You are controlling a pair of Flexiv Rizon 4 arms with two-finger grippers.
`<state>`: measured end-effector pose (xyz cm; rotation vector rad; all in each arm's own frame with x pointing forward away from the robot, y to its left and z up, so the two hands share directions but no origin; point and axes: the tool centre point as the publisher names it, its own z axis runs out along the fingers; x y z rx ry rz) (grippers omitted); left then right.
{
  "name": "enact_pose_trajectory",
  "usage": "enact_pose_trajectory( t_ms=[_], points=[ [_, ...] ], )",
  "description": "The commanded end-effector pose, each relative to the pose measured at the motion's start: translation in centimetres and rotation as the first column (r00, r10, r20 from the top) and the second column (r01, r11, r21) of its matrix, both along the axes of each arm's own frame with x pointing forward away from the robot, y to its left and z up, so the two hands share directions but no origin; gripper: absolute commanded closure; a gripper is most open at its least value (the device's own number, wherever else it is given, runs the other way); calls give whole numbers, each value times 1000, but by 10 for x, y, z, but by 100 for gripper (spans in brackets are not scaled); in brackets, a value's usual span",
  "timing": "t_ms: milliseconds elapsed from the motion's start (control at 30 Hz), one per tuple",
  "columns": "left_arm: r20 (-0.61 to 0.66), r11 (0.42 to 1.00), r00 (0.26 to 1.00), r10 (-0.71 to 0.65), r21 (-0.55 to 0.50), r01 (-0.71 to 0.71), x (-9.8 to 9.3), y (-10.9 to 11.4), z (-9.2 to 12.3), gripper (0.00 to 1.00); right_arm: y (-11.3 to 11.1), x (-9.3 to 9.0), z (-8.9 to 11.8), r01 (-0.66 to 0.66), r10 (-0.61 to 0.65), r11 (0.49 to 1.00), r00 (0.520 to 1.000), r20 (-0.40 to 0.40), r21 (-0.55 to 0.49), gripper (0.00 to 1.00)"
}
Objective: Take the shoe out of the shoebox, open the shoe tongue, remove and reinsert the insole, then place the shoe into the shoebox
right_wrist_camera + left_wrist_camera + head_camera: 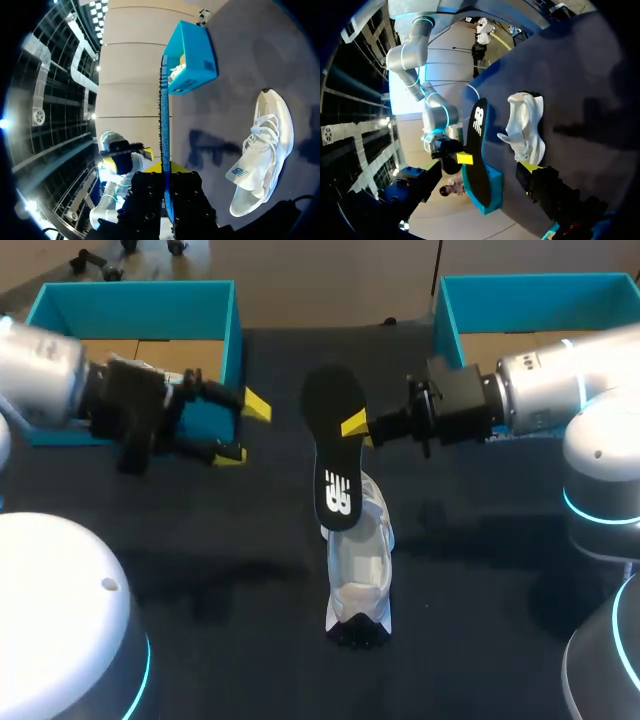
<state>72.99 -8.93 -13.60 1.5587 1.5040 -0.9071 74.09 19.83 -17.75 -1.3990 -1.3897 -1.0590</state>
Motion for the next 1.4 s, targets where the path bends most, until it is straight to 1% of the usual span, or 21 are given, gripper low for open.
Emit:
enact_pose_trajectory(
  t_ms=[33, 500, 533, 567, 600, 633, 667, 700, 733, 767, 833, 867, 933, 967, 1033, 1133, 1200, 1300, 1400],
  points=[
    [-32, 986, 997, -72, 148, 76, 14, 8, 16, 0, 4, 2, -3, -1, 1, 1000, 1000, 1, 4, 100],
    [-32, 986, 997, -72, 148, 76, 14, 8, 16, 0, 4, 2, -3, -1, 1, 1000, 1000, 1, 4, 100],
    [-33, 980, 997, -67, 184, 72, 16, 5, 17, 0, 4, 2, -3, -1, 1, 1000, 1000, 1, 4, 100],
    [-30, 980, 997, -76, 182, 80, 18, 3, 18, 0, 4, 2, -3, -1, 1, 1000, 1000, 1, 4, 100],
    [-20, 975, 997, -72, 207, 74, 22, 1, 21, 0, 4, 2, -3, -1, 1, 1000, 1000, 1, 4, 100],
    [-31, 966, 997, -70, 249, 76, 28, -1, 23, 0, 4, 2, -3, -1, 1, 1000, 1000, 1, 4, 100],
    [-22, 961, 997, -74, 265, 77, 32, -3, 26, 0, 4, 2, -3, -1, 1, 1000, 1000, 1, 4, 100],
    [-6, 950, 998, -70, 306, 69, 37, -5, 28, 0, 4, 2, -3, -1, 1, 1000, 1000, 1, 4, 100],
    [-27, 938, 997, -66, 338, 71, 42, -7, 30, 0, 4, 2, -3, -1, 1, 1000, 1000, 1, 4, 100],
    [-34, 940, 996, -78, 330, 85, 46, -8, 33, 0, 4, 2, -3, -1, 1, 1000, 1000, 1, 4, 100],
    [-35, 924, 998, -57, 376, 66, 53, -10, 39, 0, 4, 2, -3, -1, 1, 1000, 1000, 1, 4, 100],
    [-51, 925, 996, -68, 372, 82, 56, -12, 43, 0, 4, 2, -3, -1, 1, 1000, 1000, 1, 4, 100],
    [-36, 905, 998, -57, 419, 67, 60, -14, 48, 0, 4, 2, -3, -1, 1, 1000, 1000, 1, 4, 100],
    [-57, 904, 996, -69, 419, 87, 62, -16, 51, 0, 4, 2, -3, -1, 1, 1000, 1000, 1, 4, 100],
    [-70, 883, 996, -60, 461, 86, 68, -19, 53, 0, 4, 2, -3, -1, 1, 1000, 1000, 1, 4, 100],
    [-103, 852, 992, -77, 511, 119, 73, -24, 58, 0, 4, 2, -3, -1, 1, 1000, 1000, 1, 4, 100],
    [-87, 827, 993, -74, 551, 110, 75, -28, 63, 0, 4, 2, -3, -1, 1, 1000, 1000, 1, 4, 100],
    [-96, 791, 993, -67, 602, 112, 78, -35, 73, 0, 4, 2, -3, -1, 1, 1000, 1000, 1, 4, 100],
    [-100, 755, 993, -60, 646, 110, 80, -41, 78, 0, 4, 2, -3, -1, 1, 1000, 1000, 1, 4, 100]
  ],
)
